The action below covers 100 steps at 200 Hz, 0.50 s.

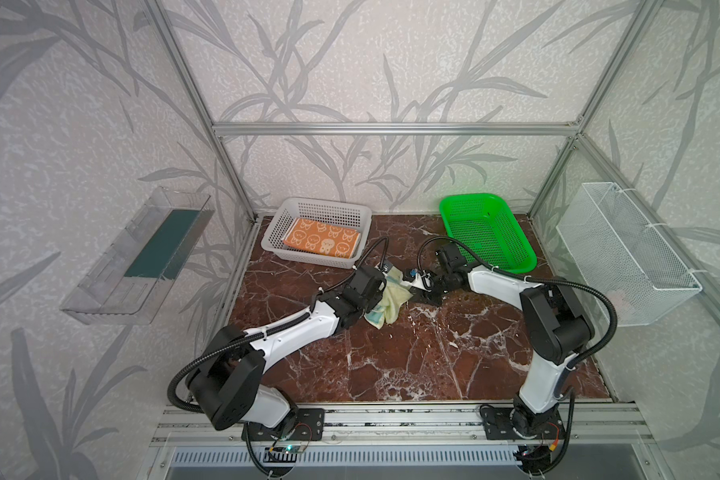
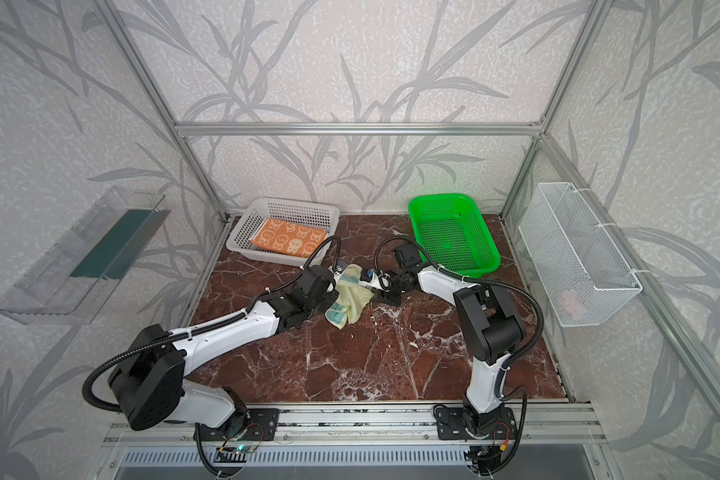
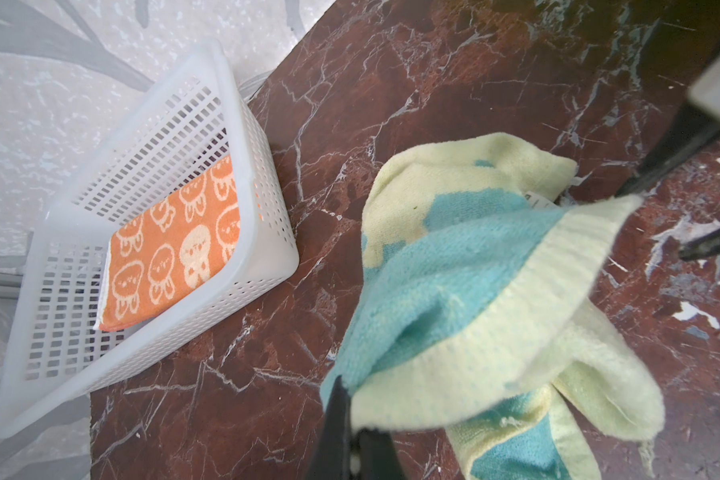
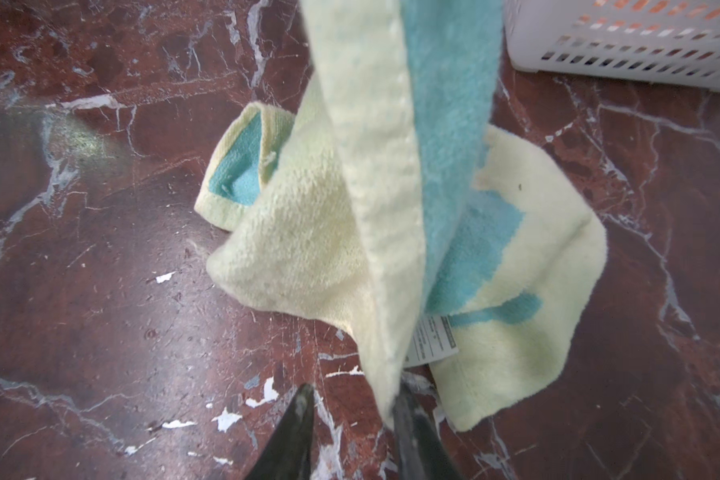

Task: Fold and stack the towels

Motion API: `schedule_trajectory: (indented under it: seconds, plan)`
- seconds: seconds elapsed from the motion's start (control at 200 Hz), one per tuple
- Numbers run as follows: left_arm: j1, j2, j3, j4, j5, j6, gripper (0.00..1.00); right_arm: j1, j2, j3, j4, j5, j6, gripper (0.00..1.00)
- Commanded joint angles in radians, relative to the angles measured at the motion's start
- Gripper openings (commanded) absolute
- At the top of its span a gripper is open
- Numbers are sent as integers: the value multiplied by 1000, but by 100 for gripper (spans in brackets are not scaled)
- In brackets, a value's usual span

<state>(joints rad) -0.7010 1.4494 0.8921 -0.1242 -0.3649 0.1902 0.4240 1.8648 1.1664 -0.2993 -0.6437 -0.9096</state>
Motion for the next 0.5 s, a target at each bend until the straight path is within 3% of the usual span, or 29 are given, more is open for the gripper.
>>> schedule_trajectory:
  seconds: [0.0,0.33,0.495]
  plan:
    - [16,-22,-18,-21,4,-45,0,0,30,45,-36,-13,17,32]
    - [44,20,-8,-45,3,-109,0,49,84,135,-135,62,10,30]
    - [49,26,-13,-54,1,-129,0,60,121,245,-233,68,119,30]
